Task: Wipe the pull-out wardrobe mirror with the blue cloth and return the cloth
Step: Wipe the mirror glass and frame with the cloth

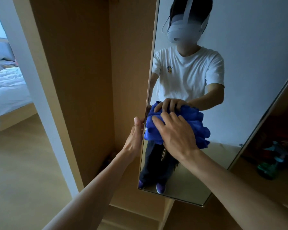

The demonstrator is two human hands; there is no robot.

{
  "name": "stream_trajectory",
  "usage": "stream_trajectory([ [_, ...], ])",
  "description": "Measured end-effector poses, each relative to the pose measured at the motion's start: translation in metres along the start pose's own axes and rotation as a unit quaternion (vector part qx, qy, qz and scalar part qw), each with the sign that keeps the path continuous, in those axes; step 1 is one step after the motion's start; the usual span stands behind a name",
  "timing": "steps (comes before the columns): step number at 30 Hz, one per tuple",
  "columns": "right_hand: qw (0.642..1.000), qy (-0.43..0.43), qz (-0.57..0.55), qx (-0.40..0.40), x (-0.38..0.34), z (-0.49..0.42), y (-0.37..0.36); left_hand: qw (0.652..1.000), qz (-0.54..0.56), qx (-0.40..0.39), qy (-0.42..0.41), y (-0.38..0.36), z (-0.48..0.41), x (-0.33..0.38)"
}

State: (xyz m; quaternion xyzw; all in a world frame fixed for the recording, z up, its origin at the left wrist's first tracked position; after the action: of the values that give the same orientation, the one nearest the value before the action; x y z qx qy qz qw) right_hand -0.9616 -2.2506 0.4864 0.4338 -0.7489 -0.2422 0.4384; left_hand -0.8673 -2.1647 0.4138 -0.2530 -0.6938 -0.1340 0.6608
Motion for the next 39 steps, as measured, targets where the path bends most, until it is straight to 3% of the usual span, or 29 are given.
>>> stream_trajectory([
  [9, 0.998, -0.033, 0.022, 0.056, 0.037, -0.007, 0.026, 0.998, -0.04, 0.016, 0.046, -0.008, -0.001, -0.009],
  [24, 0.999, 0.02, -0.001, -0.025, 0.009, 0.042, -0.039, 0.995, -0.08, 0.047, 0.025, -0.006, 0.003, -0.02],
  [32, 0.999, -0.036, -0.012, 0.038, 0.056, 0.031, -0.002, 0.994, -0.098, 0.037, 0.035, -0.011, 0.006, -0.002],
  [39, 0.993, -0.068, 0.003, 0.096, 0.094, 0.023, 0.024, 0.993, -0.11, 0.039, -0.017, -0.021, 0.011, 0.009],
])
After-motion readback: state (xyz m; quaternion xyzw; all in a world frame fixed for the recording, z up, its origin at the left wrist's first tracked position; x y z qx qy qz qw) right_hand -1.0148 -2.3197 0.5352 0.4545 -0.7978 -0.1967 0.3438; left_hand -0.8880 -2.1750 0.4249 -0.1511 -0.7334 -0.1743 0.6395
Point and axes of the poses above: each hand's wrist, its own z-axis away from the middle knuckle, its own y-axis out of the back of the hand, x = y × z, the point moved 5 cm from there along -z, towards the middle knuckle, and after that the axes turned 9 degrees about z, right-handed, at the moved point
